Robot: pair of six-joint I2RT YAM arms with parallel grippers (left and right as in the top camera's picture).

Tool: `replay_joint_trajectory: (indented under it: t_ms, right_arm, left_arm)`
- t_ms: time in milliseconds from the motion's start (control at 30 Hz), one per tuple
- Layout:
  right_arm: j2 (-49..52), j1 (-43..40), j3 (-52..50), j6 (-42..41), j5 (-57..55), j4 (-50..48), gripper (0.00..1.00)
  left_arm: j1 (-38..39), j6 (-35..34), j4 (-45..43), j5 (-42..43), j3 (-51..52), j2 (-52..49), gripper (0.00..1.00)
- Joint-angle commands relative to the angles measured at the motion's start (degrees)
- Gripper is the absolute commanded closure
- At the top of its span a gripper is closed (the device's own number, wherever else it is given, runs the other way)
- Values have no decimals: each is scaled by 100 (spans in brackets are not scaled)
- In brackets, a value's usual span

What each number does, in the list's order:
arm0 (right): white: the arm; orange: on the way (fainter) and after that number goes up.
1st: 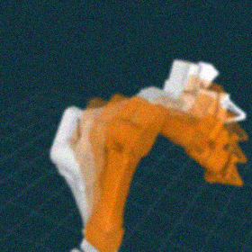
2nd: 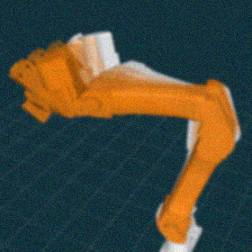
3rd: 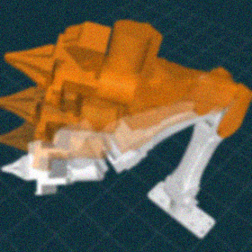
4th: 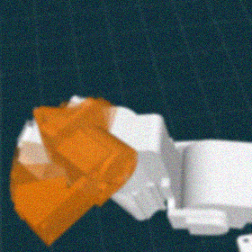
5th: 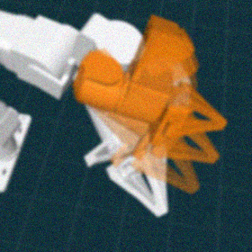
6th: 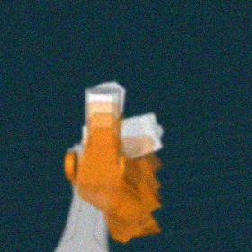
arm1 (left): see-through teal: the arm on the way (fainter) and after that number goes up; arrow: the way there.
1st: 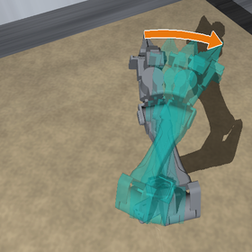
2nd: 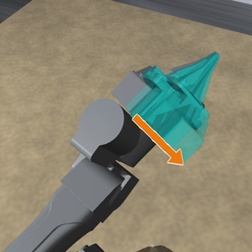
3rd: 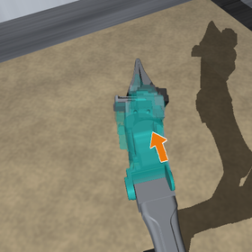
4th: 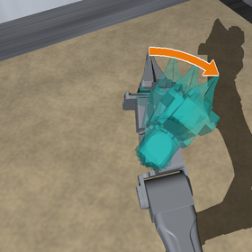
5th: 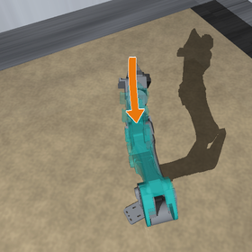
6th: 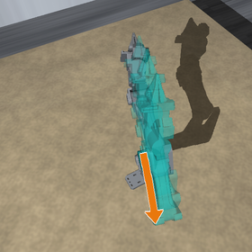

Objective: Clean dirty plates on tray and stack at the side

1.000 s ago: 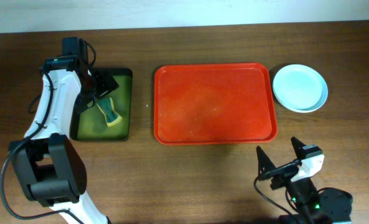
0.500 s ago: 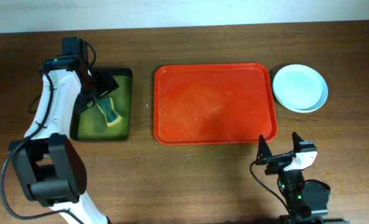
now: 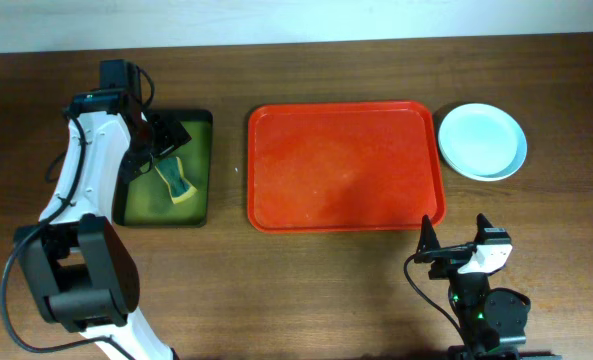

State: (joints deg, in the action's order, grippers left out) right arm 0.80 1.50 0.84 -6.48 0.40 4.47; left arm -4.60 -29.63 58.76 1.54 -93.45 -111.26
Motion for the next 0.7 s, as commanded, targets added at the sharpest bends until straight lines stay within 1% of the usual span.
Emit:
replay_joint_trajectory:
  t_ms: [0, 400, 467, 533, 567, 633, 667]
  right_arm:
    - [-61, 37, -52, 46, -70, 15, 2]
    - [-61, 37, -52, 46, -70, 13, 2]
    - [-61, 37, -52, 46, -70, 15, 2]
    - [-61, 37, -52, 46, -70, 15, 2]
    - [-61, 37, -52, 46, -70, 15, 2]
    - [-61, 37, -52, 46, -70, 15, 2]
    - [-61, 37, -52, 46, -70, 13, 2]
  left_arm:
    - [-17, 11, 7, 22, -70, 72, 1]
    - [-17, 11, 7, 15, -68, 72, 0]
    - [-17, 138, 142, -621, -22, 238, 1]
    - [-15, 140, -11, -782, 382, 785, 1]
    - [-15, 144, -474, -791, 901, 1309, 1]
    - [98, 142, -1683, -903, 2350, 2581, 1]
    - [146, 140, -2028, -1069, 2911, 3104, 1]
